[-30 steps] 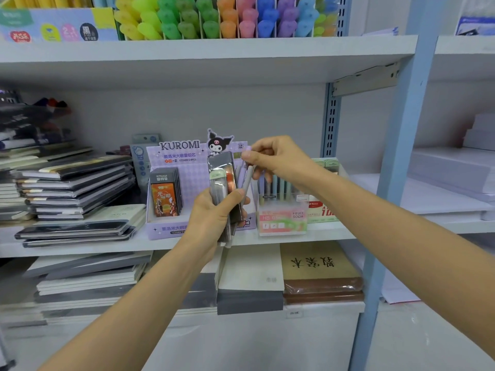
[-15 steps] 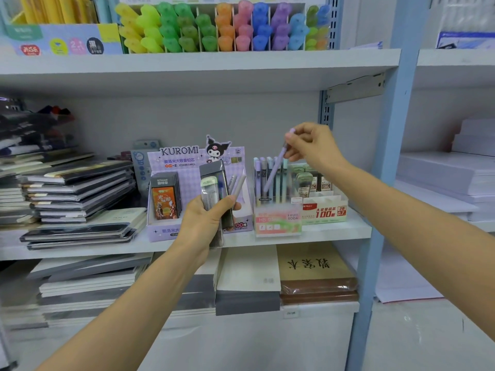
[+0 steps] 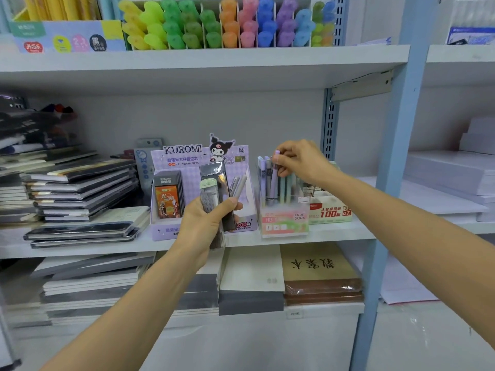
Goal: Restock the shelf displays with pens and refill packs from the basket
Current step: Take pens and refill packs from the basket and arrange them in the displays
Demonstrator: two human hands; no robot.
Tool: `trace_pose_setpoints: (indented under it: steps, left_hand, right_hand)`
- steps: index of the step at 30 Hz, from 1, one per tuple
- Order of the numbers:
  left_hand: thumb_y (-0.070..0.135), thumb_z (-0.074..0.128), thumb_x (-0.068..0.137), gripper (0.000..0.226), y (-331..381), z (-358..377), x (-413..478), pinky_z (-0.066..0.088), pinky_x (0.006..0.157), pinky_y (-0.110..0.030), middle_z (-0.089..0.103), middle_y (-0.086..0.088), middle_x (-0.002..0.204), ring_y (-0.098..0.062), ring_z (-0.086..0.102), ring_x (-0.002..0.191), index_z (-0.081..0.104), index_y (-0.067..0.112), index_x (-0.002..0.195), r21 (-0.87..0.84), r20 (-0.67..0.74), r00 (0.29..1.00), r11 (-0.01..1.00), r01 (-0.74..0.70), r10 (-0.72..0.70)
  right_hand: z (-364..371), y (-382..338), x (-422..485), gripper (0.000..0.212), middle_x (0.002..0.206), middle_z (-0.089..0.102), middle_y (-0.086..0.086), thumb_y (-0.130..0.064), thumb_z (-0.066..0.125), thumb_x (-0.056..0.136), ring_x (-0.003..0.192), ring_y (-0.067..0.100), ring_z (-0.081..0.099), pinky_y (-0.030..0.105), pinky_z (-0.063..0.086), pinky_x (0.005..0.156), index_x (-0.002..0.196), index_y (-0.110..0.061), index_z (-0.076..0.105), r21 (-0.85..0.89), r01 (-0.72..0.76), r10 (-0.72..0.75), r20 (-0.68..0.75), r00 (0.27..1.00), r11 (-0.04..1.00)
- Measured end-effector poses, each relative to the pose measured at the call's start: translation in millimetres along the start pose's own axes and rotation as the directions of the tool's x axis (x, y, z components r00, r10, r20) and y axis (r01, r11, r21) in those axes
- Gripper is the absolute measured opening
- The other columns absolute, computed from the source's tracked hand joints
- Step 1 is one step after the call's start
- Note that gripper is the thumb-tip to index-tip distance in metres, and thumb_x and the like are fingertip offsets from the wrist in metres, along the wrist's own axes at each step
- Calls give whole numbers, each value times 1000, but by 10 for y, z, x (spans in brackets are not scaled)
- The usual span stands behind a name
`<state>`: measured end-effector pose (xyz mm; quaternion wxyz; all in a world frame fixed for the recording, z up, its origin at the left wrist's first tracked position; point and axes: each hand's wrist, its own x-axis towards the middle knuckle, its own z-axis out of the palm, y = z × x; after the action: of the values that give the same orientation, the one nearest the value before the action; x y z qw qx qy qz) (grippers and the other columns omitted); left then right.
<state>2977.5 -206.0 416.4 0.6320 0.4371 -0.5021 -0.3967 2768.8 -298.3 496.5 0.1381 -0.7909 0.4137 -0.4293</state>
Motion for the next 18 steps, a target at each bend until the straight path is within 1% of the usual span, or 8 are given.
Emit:
trace_pose_setpoints:
  steps: [4,6,9,11,13,15,17,18]
  left_hand:
    - [24,72,85,14,-7,-1,-8,55,83,-45,77,-3,91,-18,68,72,68,15,95,-8,3,1000,1000,-6,6]
    - [24,72,85,13,-5,3,-16,55,87,-47,77,-2,91,-18,68,74,68,16,95,-10,7,1000,1000,-10,10]
    - [24,72,85,15,3,23,-25,53,90,-49,77,-2,91,-21,66,80,68,15,96,-17,9,1000,1000,-9,9]
    - [23,72,85,12,9,43,-33,53,90,-48,77,-3,91,-23,65,82,68,15,94,-16,11,1000,1000,-12,12]
    - [22,72,85,9,12,56,-41,55,86,-44,77,-3,90,-22,64,80,69,16,91,0,17,1000,1000,-13,13]
    - [20,71,86,6,18,63,-53,57,75,-36,77,-3,87,-19,65,74,69,16,90,16,37,999,1000,-19,19]
    - [19,70,87,8,34,72,-70,55,59,-24,77,-3,85,-12,65,64,68,13,92,39,77,997,999,-25,22]
    - [18,70,87,9,40,82,-78,52,55,-20,77,-4,84,-10,63,60,68,12,93,60,103,994,998,-28,22]
  right_hand:
    - [90,8,9,12,81,70,7,-14,63,93,69,19,71,28,60,70,104,-14,58,63,-32,35,-42,999,998]
    - [113,21,6,14,83,68,6,-12,66,90,67,19,70,27,59,64,99,-15,57,84,-14,22,-91,996,996]
    - [148,61,-1,12,78,62,0,-13,73,85,61,10,63,22,53,58,91,-14,63,-50,35,-42,-147,988,998]
    - [161,78,8,10,76,57,-4,-15,74,83,63,5,53,22,48,62,91,-14,68,-171,37,-63,-152,986,985]
    - [156,79,8,10,79,57,-2,-20,72,86,66,5,49,29,48,69,95,-15,71,-225,22,-57,-149,987,974]
    - [138,39,-17,15,84,59,-3,-27,67,89,70,4,49,27,47,70,101,-18,71,-190,20,-57,-195,979,982]
    - [120,-67,-74,22,90,63,-6,-35,63,91,72,-1,52,18,44,69,107,-22,68,8,40,-38,-209,977,999]
    - [112,-140,-108,25,92,65,-7,-39,61,92,72,-4,55,14,44,66,109,-24,68,128,39,-19,-154,988,991]
